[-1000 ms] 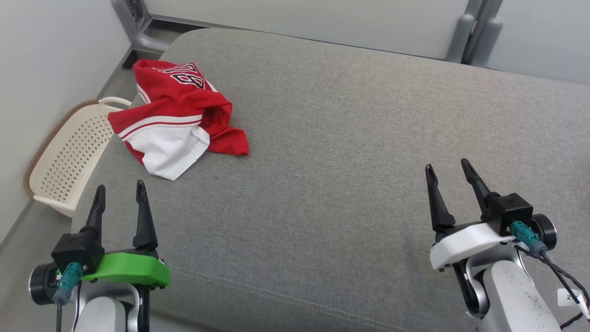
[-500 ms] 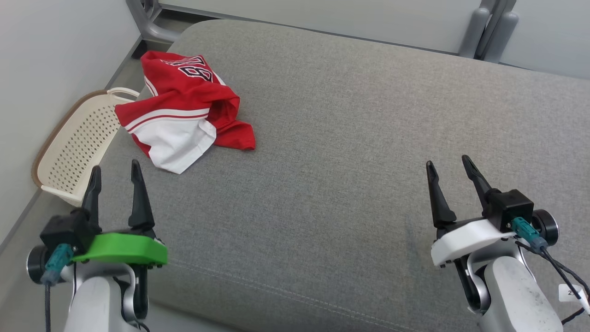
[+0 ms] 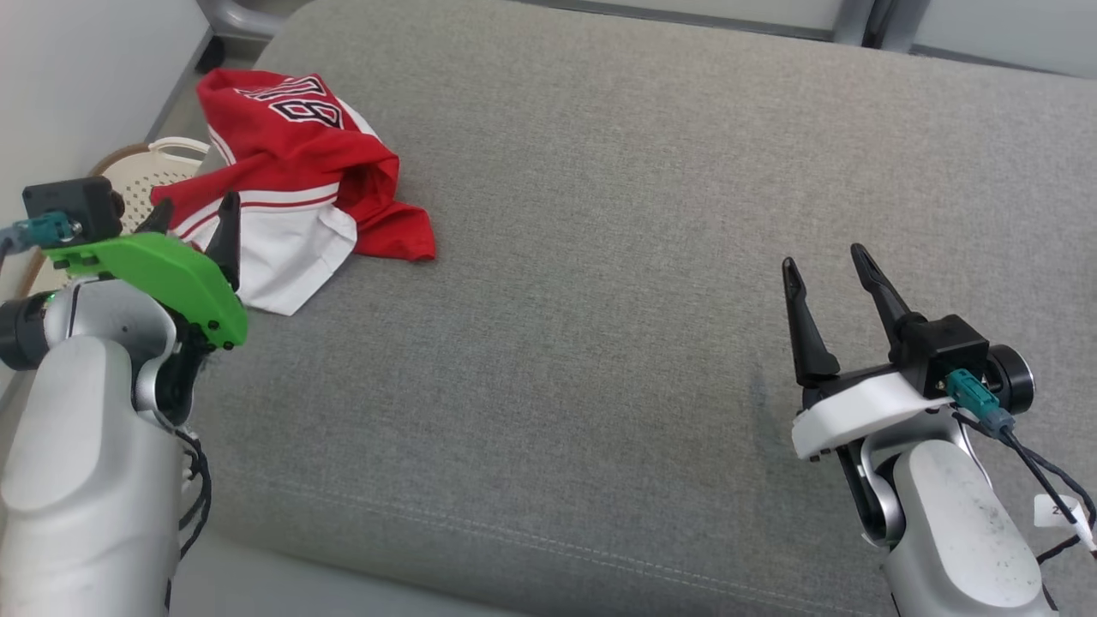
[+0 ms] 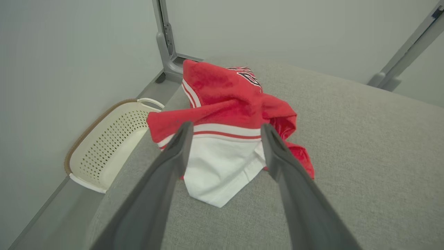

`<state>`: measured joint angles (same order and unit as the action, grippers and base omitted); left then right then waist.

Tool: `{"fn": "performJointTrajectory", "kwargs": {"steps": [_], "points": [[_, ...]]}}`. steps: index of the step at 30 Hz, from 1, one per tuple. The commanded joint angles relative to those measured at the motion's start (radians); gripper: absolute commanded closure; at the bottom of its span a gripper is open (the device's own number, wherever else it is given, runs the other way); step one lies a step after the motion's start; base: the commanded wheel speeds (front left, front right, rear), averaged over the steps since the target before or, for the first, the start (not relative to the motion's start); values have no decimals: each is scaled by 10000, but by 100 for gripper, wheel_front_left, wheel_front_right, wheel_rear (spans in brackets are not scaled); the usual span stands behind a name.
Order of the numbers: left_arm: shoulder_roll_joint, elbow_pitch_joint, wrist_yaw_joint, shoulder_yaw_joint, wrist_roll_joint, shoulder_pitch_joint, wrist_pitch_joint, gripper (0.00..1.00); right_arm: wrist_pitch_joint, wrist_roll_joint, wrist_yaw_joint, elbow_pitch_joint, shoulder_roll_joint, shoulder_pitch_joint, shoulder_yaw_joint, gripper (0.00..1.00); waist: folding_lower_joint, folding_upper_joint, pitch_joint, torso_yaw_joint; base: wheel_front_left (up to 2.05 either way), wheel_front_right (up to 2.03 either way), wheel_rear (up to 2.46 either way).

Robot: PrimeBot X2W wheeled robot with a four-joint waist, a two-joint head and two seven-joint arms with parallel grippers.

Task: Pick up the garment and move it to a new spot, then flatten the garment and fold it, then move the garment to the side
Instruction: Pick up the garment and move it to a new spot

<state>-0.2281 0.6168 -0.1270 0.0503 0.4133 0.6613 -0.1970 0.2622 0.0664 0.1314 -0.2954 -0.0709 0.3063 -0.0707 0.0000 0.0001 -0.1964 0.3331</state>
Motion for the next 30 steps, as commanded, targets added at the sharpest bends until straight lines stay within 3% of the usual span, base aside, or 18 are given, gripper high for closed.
{"fn": "performJointTrajectory", "kwargs": {"steps": [1,7,20,21,22,23,30], "points": [[-58,72,-25,13,96,170,-43,0,16,-43,-14,38,1,155,0,0,0,-1,-395,-393,0,0,0],[-360,1871,-39,513,1181,1173,-452,0,20,-122,-13,107,-9,424,-105,0,0,-1,-1109,-956,0,0,0],[-1340,4425,-41,968,2588,2028,78,0,22,-241,-14,211,10,968,-244,0,0,-1,-2152,-1840,0,0,0],[-1325,4528,-42,1029,2632,2041,97,19,25,-239,-14,196,13,979,-219,0,0,-1,-2160,-1863,0,0,0],[-1348,4607,-42,1059,2670,2074,205,78,29,-236,-14,200,18,982,-199,0,0,-1,-2165,-1878,0,0,0],[-1415,4706,-43,1087,2696,2102,296,100,29,-241,-14,197,19,973,-171,0,0,-1,-2170,-1887,0,0,0],[-1653,5041,-42,1357,2483,2213,1751,100,38,-269,-14,113,36,814,-46,0,0,-1,-1971,-1767,0,0,0]]}}
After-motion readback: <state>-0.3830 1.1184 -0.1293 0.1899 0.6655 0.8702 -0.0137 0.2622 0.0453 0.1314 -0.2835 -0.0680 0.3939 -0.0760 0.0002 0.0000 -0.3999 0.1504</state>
